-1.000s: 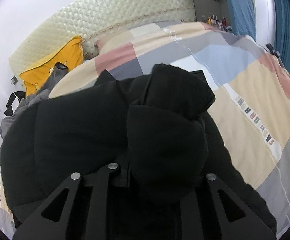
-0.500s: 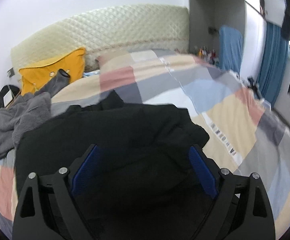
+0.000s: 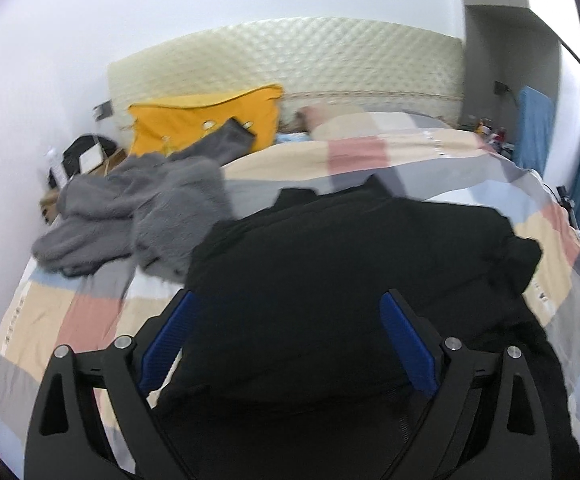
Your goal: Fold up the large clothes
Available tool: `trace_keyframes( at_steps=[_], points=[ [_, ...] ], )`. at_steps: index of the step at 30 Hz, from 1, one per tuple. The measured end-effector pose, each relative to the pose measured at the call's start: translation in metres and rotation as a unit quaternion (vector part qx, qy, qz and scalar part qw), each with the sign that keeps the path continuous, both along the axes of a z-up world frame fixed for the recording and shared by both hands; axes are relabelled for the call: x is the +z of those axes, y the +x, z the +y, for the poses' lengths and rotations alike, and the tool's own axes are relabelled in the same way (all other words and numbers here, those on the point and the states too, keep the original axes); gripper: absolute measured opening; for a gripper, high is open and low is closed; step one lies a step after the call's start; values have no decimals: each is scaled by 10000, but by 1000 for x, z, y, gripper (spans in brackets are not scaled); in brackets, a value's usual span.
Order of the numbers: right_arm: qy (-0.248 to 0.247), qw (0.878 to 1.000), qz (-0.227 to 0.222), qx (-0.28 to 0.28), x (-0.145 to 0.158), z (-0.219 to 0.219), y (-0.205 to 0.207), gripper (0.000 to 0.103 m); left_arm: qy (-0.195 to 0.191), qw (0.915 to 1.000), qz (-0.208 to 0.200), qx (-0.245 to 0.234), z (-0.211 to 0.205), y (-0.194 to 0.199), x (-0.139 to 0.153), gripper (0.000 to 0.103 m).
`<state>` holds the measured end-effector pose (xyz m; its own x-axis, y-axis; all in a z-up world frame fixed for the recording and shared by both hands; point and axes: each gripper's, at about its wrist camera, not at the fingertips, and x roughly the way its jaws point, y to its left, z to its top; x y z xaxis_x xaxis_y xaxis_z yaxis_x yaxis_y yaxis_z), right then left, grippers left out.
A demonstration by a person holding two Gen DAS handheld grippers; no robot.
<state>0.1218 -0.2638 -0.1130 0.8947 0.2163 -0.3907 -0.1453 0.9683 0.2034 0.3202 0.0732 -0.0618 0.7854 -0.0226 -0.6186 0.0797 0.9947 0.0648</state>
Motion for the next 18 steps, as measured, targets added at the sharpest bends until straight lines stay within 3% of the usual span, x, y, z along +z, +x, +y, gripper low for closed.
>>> trace_keyframes(
  at_steps=[10,16,18],
  points=[
    [-63,9991,211,358,1,18,49,103,-155,9983,310,460,57,-12,-72,94],
    [623,9948,679,442,-12,4,114,102,-698,9917,768,761,87,-5,-91,94],
    [776,9924,889,350,-21,-6,139,102,-670,9909,827,819,92,-1,-96,94]
  ],
)
